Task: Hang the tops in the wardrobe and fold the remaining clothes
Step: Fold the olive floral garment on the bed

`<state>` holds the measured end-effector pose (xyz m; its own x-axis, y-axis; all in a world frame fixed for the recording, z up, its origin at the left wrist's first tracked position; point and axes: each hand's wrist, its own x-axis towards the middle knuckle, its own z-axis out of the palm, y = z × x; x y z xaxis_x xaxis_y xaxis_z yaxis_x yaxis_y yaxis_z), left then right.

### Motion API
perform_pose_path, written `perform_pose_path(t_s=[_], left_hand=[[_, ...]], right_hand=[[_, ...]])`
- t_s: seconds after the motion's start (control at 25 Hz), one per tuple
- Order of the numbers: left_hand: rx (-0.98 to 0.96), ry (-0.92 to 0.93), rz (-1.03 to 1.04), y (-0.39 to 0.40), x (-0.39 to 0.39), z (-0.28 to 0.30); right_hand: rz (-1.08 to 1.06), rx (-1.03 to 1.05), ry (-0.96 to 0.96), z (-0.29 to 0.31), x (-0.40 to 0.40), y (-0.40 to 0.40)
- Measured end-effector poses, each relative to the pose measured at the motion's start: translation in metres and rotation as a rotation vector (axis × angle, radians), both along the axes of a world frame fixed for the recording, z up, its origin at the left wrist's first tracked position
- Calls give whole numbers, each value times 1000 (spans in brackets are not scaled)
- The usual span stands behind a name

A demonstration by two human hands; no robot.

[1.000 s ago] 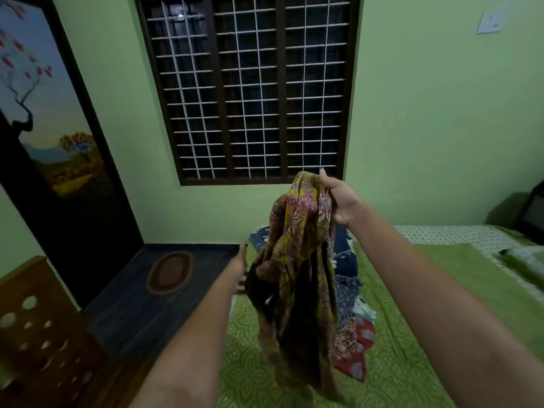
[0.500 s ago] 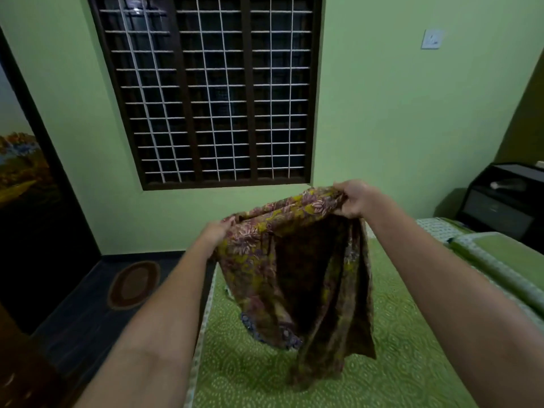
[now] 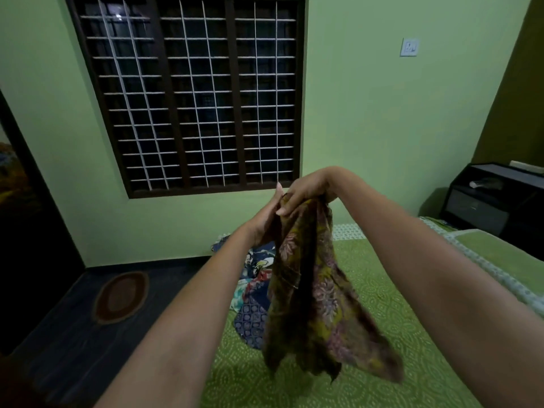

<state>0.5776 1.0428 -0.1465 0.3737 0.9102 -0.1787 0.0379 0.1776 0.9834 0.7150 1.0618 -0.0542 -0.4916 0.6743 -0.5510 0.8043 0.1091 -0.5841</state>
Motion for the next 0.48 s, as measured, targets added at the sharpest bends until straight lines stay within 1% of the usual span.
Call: perform_pose_path(t_s=[0.04,0.08,0.12,0.16,0.2,0.24,0.28,0.32,0.4,0.44,0.48], left_hand=[[34,107,-18,3,-6,-6],[83,268,-51,5,-13,-13],[113,438,-93,6,-19,-16],[104,576,-129,8,-24,-19],[67,659,-157,9,-23,-20],[18,662,-159,8,-19,-20],[-43,585,-125,11,-15,-22],[-102,449,-59,10,-8,-23],[-146,188,120,13,4,-24],[-139,93,185,14,7,-22],[-137,14,243,16,8,-21]], right_hand=[[25,-3,-57,2,11,3],[49,4,-150,2,24,6],[54,76,-276,-1,37,14],[25,266,-402,-5,46,21],[-38,555,-487,-12,51,27],[-150,846,-491,-19,50,32],[-253,1008,-415,-29,44,37],[-302,1047,-315,-41,37,39],[-273,973,-194,-64,29,37],[-305,943,-148,-78,29,34],[-392,910,-102,-94,34,30]])
